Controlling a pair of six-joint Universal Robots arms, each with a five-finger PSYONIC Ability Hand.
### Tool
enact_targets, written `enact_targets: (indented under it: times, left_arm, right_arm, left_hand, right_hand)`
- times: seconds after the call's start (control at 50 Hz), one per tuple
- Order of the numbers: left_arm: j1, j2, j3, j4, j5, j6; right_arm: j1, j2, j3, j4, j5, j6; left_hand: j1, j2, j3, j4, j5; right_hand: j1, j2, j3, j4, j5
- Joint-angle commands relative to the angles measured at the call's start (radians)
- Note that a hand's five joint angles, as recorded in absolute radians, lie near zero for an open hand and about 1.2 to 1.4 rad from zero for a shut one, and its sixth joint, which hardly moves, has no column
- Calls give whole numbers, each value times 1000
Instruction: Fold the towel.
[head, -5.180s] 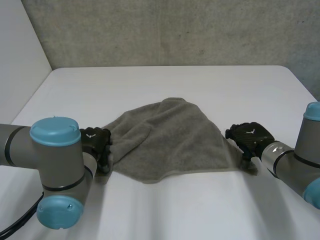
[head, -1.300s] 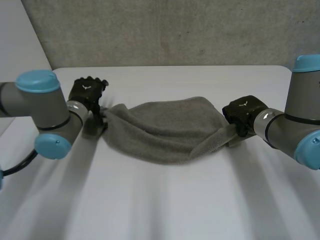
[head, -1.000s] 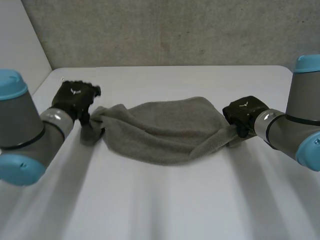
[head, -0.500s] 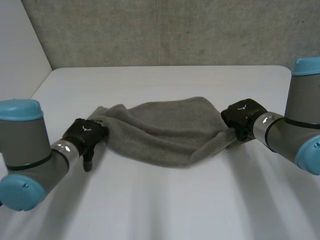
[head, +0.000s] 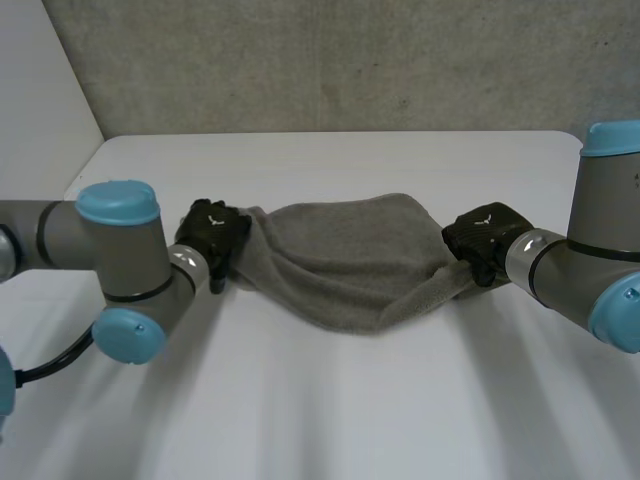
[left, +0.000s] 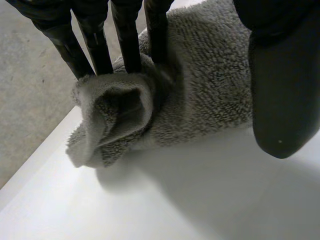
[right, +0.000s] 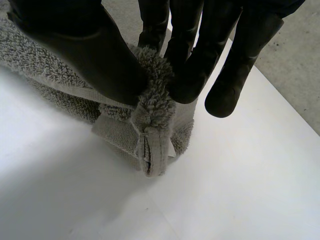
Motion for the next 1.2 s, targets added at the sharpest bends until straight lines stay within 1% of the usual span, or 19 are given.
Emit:
enact_targets:
  times: [0.02, 0.18, 0.22, 0.24, 0.28, 0.32, 0.46, 0.6, 0.66, 0.7, 0.78, 0.82, 0.84, 0.88, 0.94, 0.98, 1.04, 1.16, 1.2]
  left_arm:
    - [-7, -49, 54, 4, 1, 14]
    - [-7, -87, 87, 28, -2, 26]
    - [-6, -95, 88, 72, -5, 26]
    - [-6, -95, 88, 73, -5, 26]
    - [-6, -95, 87, 108, -11, 26]
    - [-4, -90, 87, 114, -12, 24]
    - [-3, 17, 67, 111, -20, 20]
    - [6, 301, -15, 103, -45, 17]
    - [0, 353, -30, 88, -45, 18]
    - [3, 472, -55, 26, -45, 20]
    - [9, 573, -59, -76, -40, 21]
    - [17, 632, -49, -192, -35, 23]
    - [17, 633, -48, -193, -35, 23]
    - [32, 656, -38, -309, -31, 27]
    - [46, 656, -29, -365, -29, 27]
    - [72, 633, -22, -459, -29, 40]
    - [80, 569, -21, -509, -25, 56]
    - [95, 441, -2, -510, -14, 64]
    - [112, 355, 43, -509, -15, 69]
  right_arm:
    - [-2, 1, 0, -4, -1, -1]
    - [-10, 2, -3, -10, -1, -1]
    - [-13, 4, -5, -14, 0, -1]
    - [-13, 4, -5, -14, 0, -1]
    - [-15, 2, -8, -18, 0, 1]
    - [-15, -1, -11, -21, -1, 2]
    - [-21, -64, -28, -39, -1, 15]
    - [-71, -313, -39, -73, -6, 68]
    - [-81, -364, -43, -79, -10, 76]
    - [-97, -453, -68, -61, -9, 76]
    - [-117, -524, -95, 18, -16, 55]
    - [-150, -562, -136, 109, -27, 16]
    - [-150, -562, -137, 110, -27, 16]
    - [-171, -567, -169, 186, -56, -28]
    - [-176, -559, -178, 222, -73, -53]
    - [-174, -515, -174, 272, -98, -103]
    - [-154, -432, -166, 303, -93, -148]
    - [-107, -314, -161, 318, -73, -192]
    - [-72, -209, -183, 315, -35, -206]
  left_hand:
    - [90, 87, 86, 86, -93]
    - [445, 442, 441, 441, 262]
    - [682, 679, 678, 678, 499]
    - [683, 680, 679, 679, 500]
    - [893, 890, 889, 889, 710]
    - [969, 966, 965, 965, 787]
    - [970, 967, 966, 966, 787]
    - [970, 967, 966, 966, 787]
    - [970, 967, 966, 966, 787]
    - [970, 967, 966, 966, 787]
    - [970, 967, 966, 966, 787]
    - [970, 967, 966, 966, 787]
    - [970, 967, 966, 966, 787]
    - [970, 967, 966, 966, 787]
    - [970, 967, 966, 966, 787]
    - [970, 967, 966, 966, 787]
    - [970, 967, 966, 966, 787]
    - [970, 967, 966, 966, 787]
    - [970, 967, 966, 966, 787]
  right_hand:
    - [72, 92, 50, 62, 72]
    - [72, 92, 50, 62, 72]
    - [72, 92, 50, 62, 72]
    - [72, 92, 50, 62, 72]
    - [72, 92, 50, 62, 72]
    - [72, 92, 50, 62, 72]
    - [72, 92, 50, 62, 72]
    - [72, 92, 50, 62, 72]
    - [72, 92, 50, 62, 72]
    - [72, 92, 50, 62, 72]
    - [72, 92, 50, 62, 72]
    - [72, 92, 50, 62, 72]
    - [72, 92, 50, 62, 72]
    - [72, 92, 50, 62, 72]
    - [72, 92, 50, 62, 72]
    - [72, 92, 50, 62, 72]
    - [72, 92, 50, 62, 72]
    - [72, 92, 50, 62, 72]
    - [72, 92, 50, 62, 72]
